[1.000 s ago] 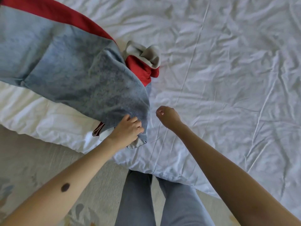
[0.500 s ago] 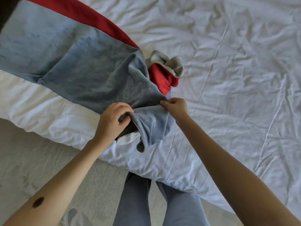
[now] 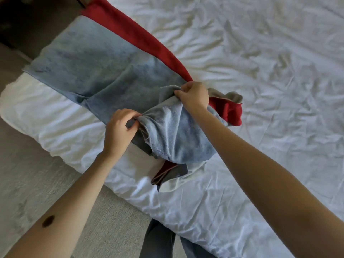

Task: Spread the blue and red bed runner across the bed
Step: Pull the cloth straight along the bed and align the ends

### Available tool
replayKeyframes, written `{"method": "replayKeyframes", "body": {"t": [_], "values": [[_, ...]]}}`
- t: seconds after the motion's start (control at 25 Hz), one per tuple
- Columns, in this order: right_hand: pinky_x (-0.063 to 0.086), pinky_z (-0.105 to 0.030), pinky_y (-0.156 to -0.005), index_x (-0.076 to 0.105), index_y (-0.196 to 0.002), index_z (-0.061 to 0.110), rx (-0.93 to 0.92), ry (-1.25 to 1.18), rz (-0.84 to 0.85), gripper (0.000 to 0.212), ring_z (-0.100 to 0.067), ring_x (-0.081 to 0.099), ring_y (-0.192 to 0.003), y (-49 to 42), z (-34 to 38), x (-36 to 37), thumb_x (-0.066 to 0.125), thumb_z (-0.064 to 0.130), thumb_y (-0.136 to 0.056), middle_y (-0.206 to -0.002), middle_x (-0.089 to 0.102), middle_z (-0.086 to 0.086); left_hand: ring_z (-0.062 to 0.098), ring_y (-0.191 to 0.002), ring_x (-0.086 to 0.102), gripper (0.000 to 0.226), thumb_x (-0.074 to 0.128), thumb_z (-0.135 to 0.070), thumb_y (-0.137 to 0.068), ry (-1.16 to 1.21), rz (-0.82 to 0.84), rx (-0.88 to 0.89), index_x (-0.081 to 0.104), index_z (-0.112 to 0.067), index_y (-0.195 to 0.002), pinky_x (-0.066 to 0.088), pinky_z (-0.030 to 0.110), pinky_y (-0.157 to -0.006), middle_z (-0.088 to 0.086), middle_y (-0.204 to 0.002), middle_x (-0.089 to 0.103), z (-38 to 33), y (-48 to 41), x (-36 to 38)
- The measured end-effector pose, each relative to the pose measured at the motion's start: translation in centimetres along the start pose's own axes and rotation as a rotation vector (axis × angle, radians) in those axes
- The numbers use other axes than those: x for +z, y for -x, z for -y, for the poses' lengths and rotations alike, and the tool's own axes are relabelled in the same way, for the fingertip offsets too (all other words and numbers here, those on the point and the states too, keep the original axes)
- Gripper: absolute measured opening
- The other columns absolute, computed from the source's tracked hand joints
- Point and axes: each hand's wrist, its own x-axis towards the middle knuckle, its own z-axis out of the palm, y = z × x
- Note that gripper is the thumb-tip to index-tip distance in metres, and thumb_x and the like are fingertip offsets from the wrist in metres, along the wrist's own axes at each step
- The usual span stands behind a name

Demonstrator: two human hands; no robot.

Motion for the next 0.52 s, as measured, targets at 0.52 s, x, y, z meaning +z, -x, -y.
{"method": "replayKeyframes", "body": {"t": [0.52], "values": [[0.048,-0.029,-0.072,0.066,-0.097,0.016,-0.100,0.240,0.175,0.017,-0.021,0.063,-0.093,-3.4,0.9,7.7,0.062,0.027,-0.085,-0.098,0.070,-0.003,0.035,-0.082,0.061,0.021,0.059,0.006,-0.072,-0.287,0.248,-0.009,0.068,-0.006,-0.086,0.051,0.044,-0.069,0.010,-0.084,0.071,8.1,-1.0,1.6]]}}
